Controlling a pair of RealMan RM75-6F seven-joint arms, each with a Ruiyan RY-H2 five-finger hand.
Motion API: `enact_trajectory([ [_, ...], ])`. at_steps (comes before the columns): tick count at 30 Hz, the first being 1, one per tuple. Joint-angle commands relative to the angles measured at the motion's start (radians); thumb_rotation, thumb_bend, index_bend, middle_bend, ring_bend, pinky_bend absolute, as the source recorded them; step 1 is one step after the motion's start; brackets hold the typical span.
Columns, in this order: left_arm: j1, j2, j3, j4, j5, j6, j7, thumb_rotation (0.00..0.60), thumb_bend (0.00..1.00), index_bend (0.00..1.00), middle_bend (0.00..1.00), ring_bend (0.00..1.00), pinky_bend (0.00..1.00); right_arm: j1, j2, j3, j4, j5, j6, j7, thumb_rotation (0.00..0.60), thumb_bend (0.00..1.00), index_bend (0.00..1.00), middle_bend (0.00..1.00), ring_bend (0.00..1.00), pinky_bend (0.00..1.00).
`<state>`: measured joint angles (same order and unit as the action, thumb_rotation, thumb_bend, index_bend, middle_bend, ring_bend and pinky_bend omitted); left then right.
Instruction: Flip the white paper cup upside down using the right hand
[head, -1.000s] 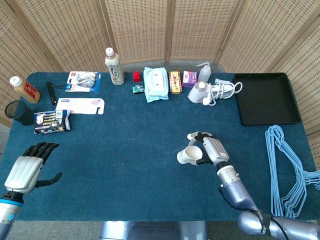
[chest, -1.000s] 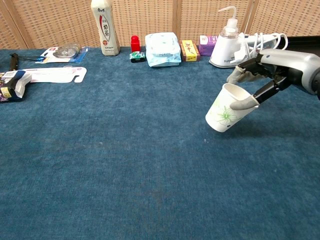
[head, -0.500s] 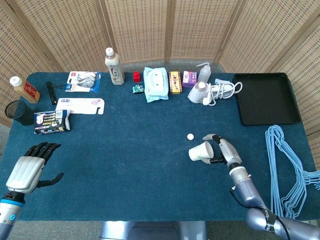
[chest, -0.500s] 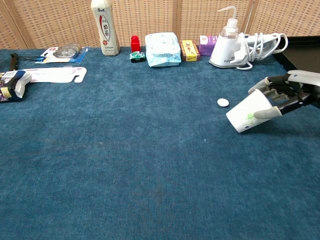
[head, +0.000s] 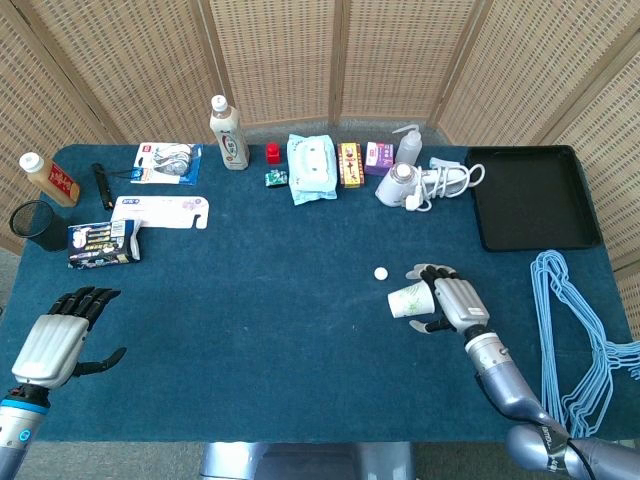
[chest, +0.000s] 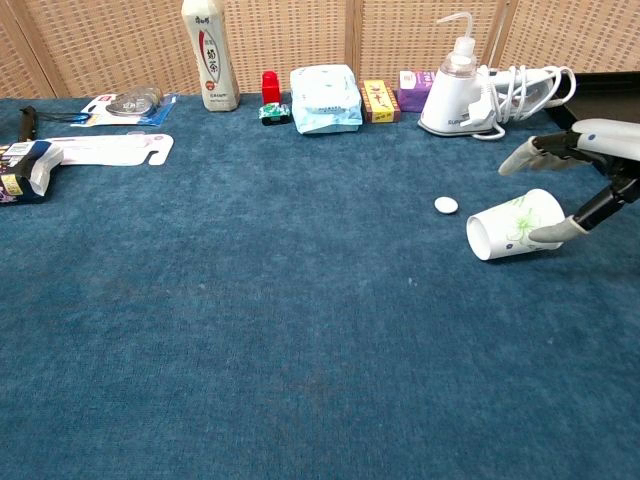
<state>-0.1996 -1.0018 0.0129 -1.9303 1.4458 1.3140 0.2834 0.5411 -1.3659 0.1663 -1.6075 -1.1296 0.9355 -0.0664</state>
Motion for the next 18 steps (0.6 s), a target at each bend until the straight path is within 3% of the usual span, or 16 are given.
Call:
enact_trajectory([
  [1,0.002,0.001,0.001,0.004,-0.002,0.001,-0.004,0.324,0.25,0.12,0.18,0.12,0.16,0.029,-0.017,-0.019,-0.013,-0.011,0.015,-0.100,0.564,0.24,0.24,0.16,0.13,0.08],
  [8,0.008,0.006,0.002,0.015,-0.005,0.004,-0.019,0.329,0.25,0.12,0.18,0.12,0.16,0.070,-0.066,-0.029,0.024,0.020,0.026,-0.261,0.567,0.24,0.28,0.16,0.13,0.08],
  [18,0.012,0.009,0.004,0.021,-0.002,0.005,-0.032,0.332,0.25,0.12,0.18,0.12,0.16,0.102,-0.098,-0.038,0.051,0.056,0.028,-0.369,0.566,0.24,0.29,0.17,0.13,0.08],
])
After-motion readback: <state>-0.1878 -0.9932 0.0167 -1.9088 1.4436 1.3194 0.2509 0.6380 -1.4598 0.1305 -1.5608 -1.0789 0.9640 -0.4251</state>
